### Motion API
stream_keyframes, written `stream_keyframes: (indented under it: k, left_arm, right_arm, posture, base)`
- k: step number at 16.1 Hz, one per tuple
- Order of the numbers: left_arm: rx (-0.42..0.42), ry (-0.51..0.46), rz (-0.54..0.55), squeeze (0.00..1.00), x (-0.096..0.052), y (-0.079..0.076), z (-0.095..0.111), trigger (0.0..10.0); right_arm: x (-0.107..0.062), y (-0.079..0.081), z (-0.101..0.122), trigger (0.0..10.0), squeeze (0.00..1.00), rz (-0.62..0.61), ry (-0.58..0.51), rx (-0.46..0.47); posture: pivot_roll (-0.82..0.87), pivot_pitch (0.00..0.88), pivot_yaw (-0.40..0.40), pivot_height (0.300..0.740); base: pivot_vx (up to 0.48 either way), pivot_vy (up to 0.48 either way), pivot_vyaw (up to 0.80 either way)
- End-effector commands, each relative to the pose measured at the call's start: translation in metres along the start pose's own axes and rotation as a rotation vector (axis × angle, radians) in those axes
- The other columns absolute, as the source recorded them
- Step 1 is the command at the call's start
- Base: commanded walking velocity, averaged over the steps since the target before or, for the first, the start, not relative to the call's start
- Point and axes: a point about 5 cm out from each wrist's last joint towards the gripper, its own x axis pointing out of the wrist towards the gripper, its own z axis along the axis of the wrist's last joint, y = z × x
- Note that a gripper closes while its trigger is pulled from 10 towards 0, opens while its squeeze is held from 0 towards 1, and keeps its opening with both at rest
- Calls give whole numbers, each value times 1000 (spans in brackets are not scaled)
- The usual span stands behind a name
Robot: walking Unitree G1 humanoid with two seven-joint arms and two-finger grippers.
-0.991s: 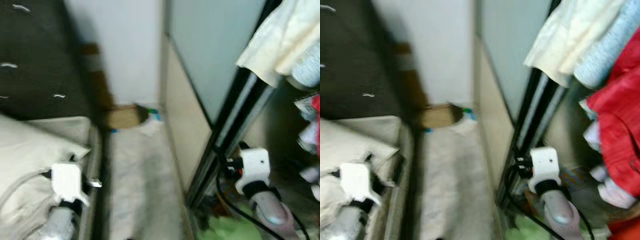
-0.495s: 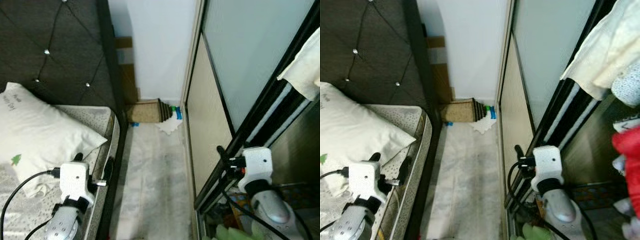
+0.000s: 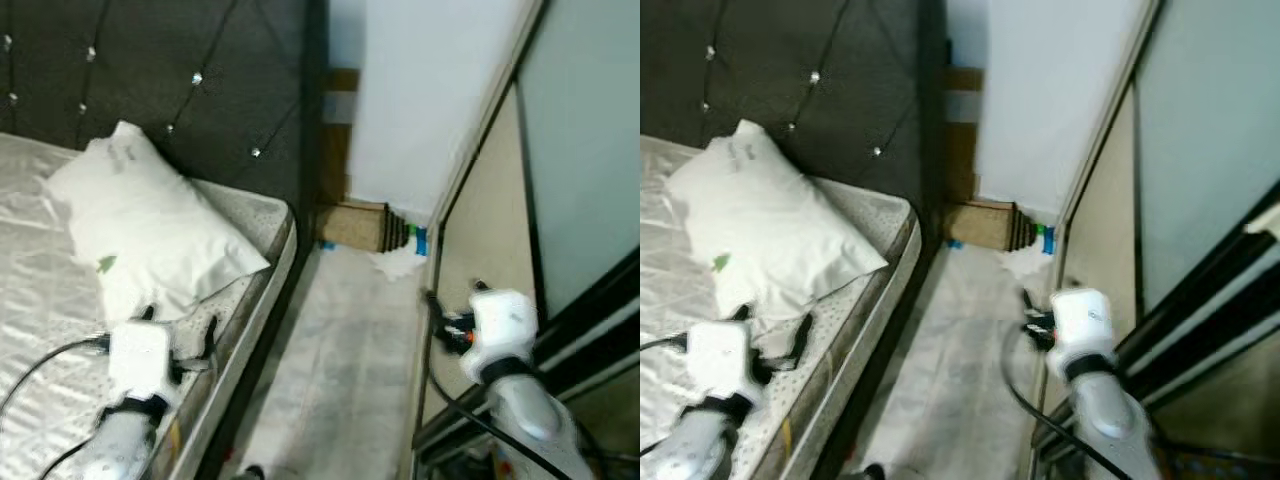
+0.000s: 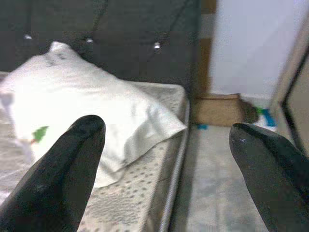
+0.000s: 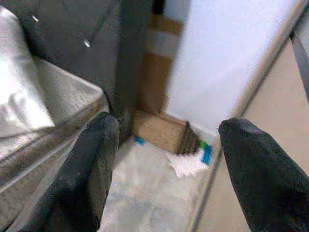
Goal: Clean up the room
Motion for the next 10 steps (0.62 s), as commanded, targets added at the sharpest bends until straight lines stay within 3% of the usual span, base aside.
stream_keyframes:
  k: [1, 10]
  left_arm:
    - [-10, 1, -10, 0, -1, -4, 0, 10000]
    - [-14, -2, -17, 0, 2, -6, 0, 10000]
  right_arm:
    - [-5, -7, -6, 10000, 0, -24, 28, -6]
    - [-1, -4, -5, 10000, 0, -13, 26, 5]
  posture:
    - [-11, 115, -57, 740]
    - [-12, 117, -58, 740]
  base:
    - [0, 0, 800]
    - [0, 0, 800]
